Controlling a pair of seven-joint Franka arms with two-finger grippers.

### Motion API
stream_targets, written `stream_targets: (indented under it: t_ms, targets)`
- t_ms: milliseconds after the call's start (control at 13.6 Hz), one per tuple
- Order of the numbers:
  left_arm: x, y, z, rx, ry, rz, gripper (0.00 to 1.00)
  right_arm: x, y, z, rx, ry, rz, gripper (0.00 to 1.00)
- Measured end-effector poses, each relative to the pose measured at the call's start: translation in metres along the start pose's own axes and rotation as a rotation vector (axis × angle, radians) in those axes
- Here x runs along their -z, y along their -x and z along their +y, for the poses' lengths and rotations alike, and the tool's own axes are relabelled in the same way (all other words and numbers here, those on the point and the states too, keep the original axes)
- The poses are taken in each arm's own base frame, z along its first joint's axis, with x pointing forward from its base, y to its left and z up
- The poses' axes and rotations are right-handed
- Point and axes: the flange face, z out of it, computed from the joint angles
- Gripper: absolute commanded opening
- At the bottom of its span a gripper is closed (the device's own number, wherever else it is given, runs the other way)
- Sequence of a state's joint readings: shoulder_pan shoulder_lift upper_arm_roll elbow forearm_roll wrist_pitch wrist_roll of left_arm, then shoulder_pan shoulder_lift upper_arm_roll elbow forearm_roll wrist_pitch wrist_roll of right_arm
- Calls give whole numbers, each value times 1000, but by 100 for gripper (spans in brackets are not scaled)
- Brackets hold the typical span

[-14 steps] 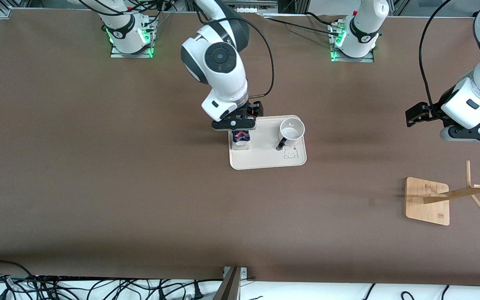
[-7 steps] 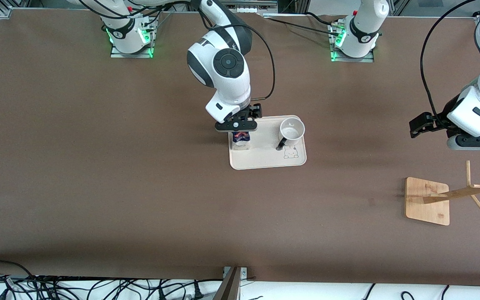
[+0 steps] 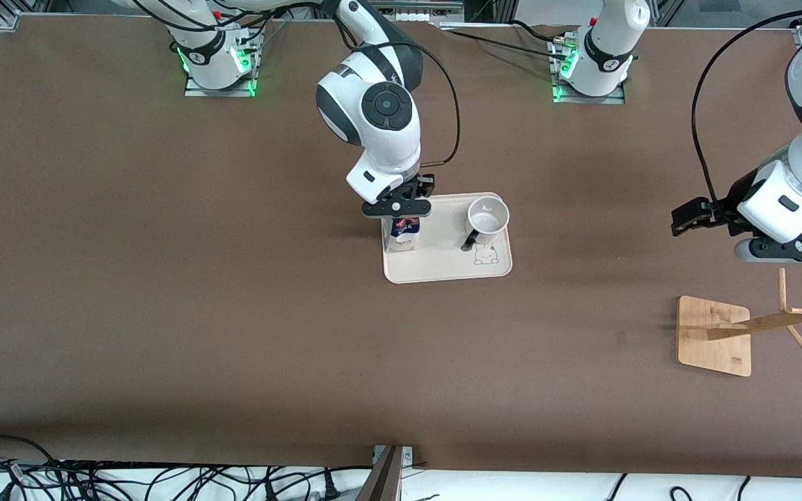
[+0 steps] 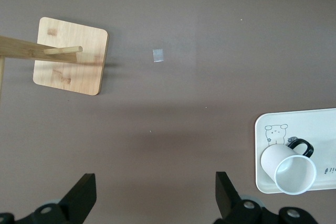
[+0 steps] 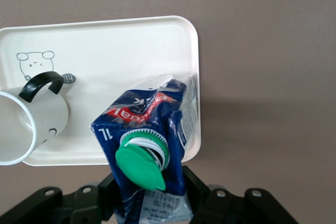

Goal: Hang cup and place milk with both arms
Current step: 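Grasp the milk carton with the right gripper while the left gripper advances, then carry the carton off the tray while the left gripper reaches the mug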

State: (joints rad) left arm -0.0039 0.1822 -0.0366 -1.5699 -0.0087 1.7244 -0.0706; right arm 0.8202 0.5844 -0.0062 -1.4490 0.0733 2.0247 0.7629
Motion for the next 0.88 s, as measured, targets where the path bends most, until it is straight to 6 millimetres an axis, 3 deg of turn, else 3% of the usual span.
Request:
stream_targets:
  t_ms: [220, 440, 660, 880]
  targets:
    - [-2, -1, -5, 9, 0, -4, 100, 16, -6, 4, -9, -3, 10, 45]
    - [-19, -6, -14, 42, -1, -37, 100, 68, -23, 28, -26, 13, -25, 45]
    - [-30, -5, -13, 112, -4, -85, 100, 112, -67, 98, 21, -34, -85, 45]
    - [-38, -2, 23, 196, -10, -105, 100, 122, -112, 200, 81, -47, -141, 45]
